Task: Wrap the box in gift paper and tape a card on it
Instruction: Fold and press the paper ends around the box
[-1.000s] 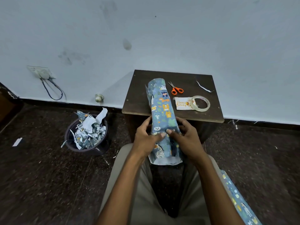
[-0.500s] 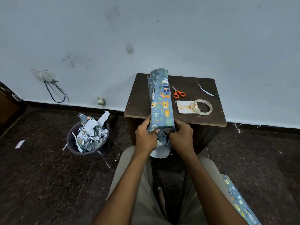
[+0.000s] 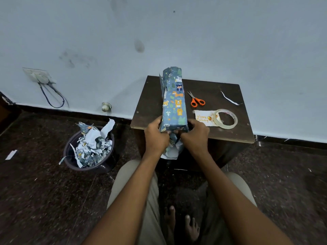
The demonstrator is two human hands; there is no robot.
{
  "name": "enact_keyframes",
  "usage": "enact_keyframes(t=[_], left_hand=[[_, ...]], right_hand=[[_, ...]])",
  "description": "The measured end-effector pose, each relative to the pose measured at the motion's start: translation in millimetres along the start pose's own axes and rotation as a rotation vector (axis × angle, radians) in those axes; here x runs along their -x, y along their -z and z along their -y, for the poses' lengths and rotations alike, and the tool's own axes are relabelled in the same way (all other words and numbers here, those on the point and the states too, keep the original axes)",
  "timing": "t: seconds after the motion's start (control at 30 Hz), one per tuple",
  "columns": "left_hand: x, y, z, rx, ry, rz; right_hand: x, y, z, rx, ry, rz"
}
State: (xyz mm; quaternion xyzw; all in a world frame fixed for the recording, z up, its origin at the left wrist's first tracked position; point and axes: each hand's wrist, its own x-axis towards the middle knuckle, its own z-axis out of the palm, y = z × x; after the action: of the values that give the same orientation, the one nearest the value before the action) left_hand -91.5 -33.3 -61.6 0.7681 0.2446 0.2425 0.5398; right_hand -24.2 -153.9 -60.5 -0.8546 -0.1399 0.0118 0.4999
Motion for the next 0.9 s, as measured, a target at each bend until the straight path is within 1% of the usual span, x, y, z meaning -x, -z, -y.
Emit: enact_keyframes(t=[0.2,0.3,0.47,0.6,0.7,0.8,0.9], left_hand=[[-22.9,-3.1,6.5,-0.150,0.008,-0.080],[-29.8,-4.0,4.7,-0.250,-0.018,-0.093],[-44.8,-0.3,7.3,-0.400,-0.048,-0.016],[-51.6,7.2,9.6,-0.352,-0.069,0.053],[-51.2,7.8,9.7,-0.338,-0.063,0.062],[-50.4,6.5,7.6,-0.377,-0.028,0.032],[-48.2,1.8,4.0,-0.458,0.088,-0.026]], right_hand=[[-22.0,-5.9,-0.2,0.038,0.015,-0.002],[-30.6,-8.3,0.3,0.121,0.031,-0.019],[-43.6,-5.4,-2.8,0.155,0.039,0.028],[-48.4,1.2,-2.4,0.155,0.047,0.100],[-50.4,5.9,-1.2,0.149,0.034,0.160],[-48.6,7.3,0.6,0.127,0.019,0.172],[-46.8,6.4,-2.7,0.131,-0.024,0.147]])
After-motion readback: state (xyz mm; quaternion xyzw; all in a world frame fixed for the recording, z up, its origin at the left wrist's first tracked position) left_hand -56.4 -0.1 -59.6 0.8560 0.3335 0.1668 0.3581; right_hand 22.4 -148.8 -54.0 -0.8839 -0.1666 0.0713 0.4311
